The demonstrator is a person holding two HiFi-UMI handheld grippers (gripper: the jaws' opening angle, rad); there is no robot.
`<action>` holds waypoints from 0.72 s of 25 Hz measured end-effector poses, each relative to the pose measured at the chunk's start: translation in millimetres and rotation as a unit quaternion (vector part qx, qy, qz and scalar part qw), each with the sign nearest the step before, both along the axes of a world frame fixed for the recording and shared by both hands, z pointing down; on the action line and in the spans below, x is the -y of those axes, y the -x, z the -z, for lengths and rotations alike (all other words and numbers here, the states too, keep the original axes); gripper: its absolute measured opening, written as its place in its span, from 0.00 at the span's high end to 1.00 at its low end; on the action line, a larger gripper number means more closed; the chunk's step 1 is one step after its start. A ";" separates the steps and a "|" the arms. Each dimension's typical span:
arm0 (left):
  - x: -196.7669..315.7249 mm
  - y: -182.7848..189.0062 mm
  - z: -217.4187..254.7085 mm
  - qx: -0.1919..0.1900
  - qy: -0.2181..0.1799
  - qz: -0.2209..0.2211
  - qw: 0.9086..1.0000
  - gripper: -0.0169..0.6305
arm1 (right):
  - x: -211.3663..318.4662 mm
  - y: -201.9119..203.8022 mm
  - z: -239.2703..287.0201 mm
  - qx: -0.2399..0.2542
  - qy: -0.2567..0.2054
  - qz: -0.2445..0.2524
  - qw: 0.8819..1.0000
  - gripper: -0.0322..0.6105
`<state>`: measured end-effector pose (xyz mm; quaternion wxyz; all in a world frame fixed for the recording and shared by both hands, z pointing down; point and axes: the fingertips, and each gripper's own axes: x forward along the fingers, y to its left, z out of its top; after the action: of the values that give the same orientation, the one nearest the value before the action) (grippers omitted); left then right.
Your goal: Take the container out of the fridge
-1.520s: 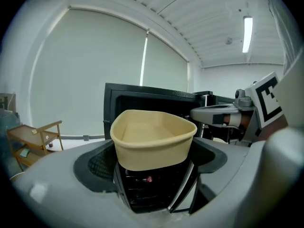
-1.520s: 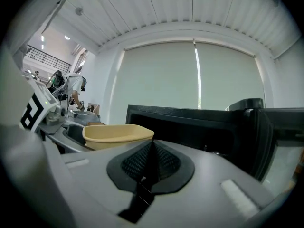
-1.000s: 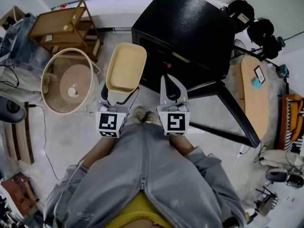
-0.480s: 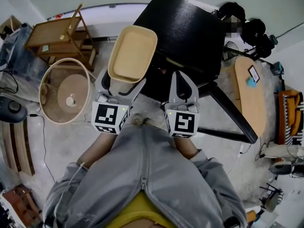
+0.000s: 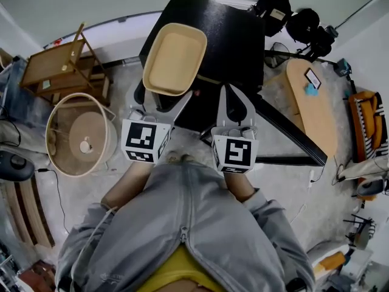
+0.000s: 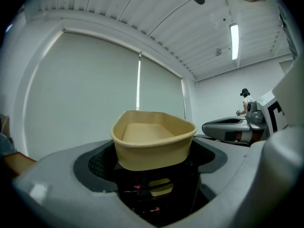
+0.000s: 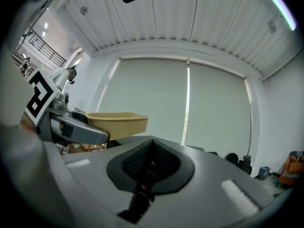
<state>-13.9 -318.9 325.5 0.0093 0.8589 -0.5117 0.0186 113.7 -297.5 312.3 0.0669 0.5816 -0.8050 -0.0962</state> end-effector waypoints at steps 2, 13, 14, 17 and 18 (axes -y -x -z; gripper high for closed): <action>-0.1 -4.4 0.0 0.000 0.000 -0.006 1.000 0.23 | -1.7 -4.6 -0.2 0.001 0.001 -0.006 1.000 0.95; -2.6 -16.0 -5.1 0.000 0.006 -0.010 1.000 0.22 | -8.7 -21.3 -7.7 0.016 0.008 -0.019 1.000 0.95; -3.2 -17.2 -5.5 0.001 0.007 -0.010 1.000 0.22 | -9.4 -22.1 -7.9 0.016 0.008 -0.018 1.000 0.95; -3.4 -20.7 -3.4 0.002 0.006 -0.009 1.000 0.22 | -9.7 -24.8 -6.9 0.018 0.009 -0.015 1.000 0.95; -3.2 -21.7 -2.5 0.003 0.005 -0.008 1.000 0.22 | -9.4 -26.0 -6.5 0.018 0.009 -0.014 1.000 0.95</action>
<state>7.8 -315.7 328.0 0.0124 0.8629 -0.5046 0.0236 139.8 -288.1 318.7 0.0585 0.5938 -0.7988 -0.0775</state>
